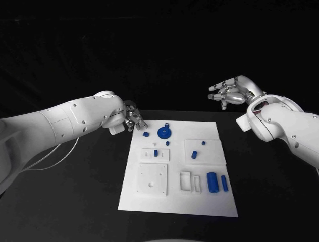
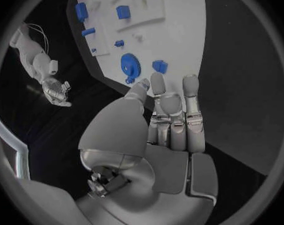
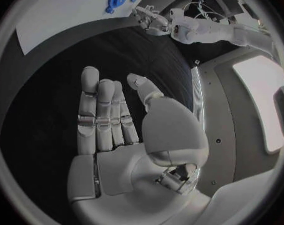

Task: Assemble the parts on the task board

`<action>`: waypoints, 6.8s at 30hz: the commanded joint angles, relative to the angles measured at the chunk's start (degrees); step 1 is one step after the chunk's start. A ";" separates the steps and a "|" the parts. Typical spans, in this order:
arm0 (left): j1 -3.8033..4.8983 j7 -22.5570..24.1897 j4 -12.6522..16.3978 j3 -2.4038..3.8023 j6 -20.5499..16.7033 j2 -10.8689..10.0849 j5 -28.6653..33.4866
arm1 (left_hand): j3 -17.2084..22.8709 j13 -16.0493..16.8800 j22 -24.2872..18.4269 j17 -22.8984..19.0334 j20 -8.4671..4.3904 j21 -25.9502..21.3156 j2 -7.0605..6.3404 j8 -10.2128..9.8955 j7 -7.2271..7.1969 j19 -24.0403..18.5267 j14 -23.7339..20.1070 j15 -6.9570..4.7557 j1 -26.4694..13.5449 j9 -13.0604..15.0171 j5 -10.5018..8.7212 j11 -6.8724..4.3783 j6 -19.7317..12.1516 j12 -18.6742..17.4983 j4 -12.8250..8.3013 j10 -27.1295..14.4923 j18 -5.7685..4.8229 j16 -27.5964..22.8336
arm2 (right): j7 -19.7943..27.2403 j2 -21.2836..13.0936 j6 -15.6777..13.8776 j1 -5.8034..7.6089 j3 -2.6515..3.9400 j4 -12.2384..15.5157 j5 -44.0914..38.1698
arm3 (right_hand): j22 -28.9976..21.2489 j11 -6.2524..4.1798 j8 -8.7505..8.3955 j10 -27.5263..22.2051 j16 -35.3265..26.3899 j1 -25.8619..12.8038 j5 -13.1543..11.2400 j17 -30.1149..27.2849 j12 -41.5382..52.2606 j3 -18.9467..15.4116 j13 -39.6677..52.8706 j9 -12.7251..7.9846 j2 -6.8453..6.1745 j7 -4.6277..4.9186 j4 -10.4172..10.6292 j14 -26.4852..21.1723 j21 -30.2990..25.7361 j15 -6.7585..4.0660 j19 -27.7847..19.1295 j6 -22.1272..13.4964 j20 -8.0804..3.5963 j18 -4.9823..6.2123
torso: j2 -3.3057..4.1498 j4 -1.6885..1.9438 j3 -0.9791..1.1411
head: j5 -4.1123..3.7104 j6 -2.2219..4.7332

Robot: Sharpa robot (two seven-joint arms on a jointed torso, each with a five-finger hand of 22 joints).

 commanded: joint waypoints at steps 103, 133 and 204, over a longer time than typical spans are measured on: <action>-1.27 26.39 10.82 -4.22 -13.74 -8.12 -24.46 | 13.28 -11.42 -2.82 -5.32 3.78 -0.96 -5.24 0.08 2.12 -9.02 -8.81 3.76 7.27 -17.35 -15.04 3.29 4.38 -3.77 -10.30 -11.52 1.26 -8.89 | -2.78 -1.45 4.29 -1.10 -0.08 4.38 -11.14 | 9.70 -0.79 0.16 3.22 5.33 -0.11 -1.35 7.68 2.98 5.69 16.27 -0.15 -1.18 0.02 1.45 4.45 22.28 -0.89 2.03 -1.06 -0.89 0.66 | 0.03 -0.04 0.04 | 0.36 0.31; -1.29 28.40 10.11 -4.34 -2.58 -6.11 -27.60 | 38.63 -2.19 1.44 -3.12 5.01 7.60 -4.83 -0.02 0.91 -17.15 -17.02 5.14 1.77 -17.70 5.85 5.85 -2.41 12.88 -16.94 -26.14 5.30 -4.60 | -2.72 -1.49 4.41 -1.52 -0.08 4.55 -11.05 | 9.70 -0.80 0.15 3.31 5.35 -0.58 -0.95 7.80 2.90 5.57 16.49 -0.15 -1.23 0.00 2.18 4.55 22.35 -0.90 2.07 -1.11 -0.90 0.66 | 0.02 -0.07 0.06 | 0.51 0.07; -1.31 19.09 10.29 -4.69 -13.43 -8.50 -14.43 | 5.97 -8.43 -10.55 -6.21 6.07 -1.15 -5.55 4.60 3.54 -7.30 -14.60 6.10 -1.71 -17.59 -15.69 5.33 -5.96 19.63 7.73 -26.27 2.35 -0.30 | -2.61 -1.58 4.22 -2.05 -0.08 4.31 -11.01 | 9.65 -0.81 0.15 3.34 5.18 -0.32 -0.73 7.85 2.74 6.15 16.78 -0.15 -1.59 -0.01 2.66 4.52 22.12 -0.92 2.02 -1.05 -0.92 0.66 | 0.00 -0.11 0.07 | 0.47 -0.20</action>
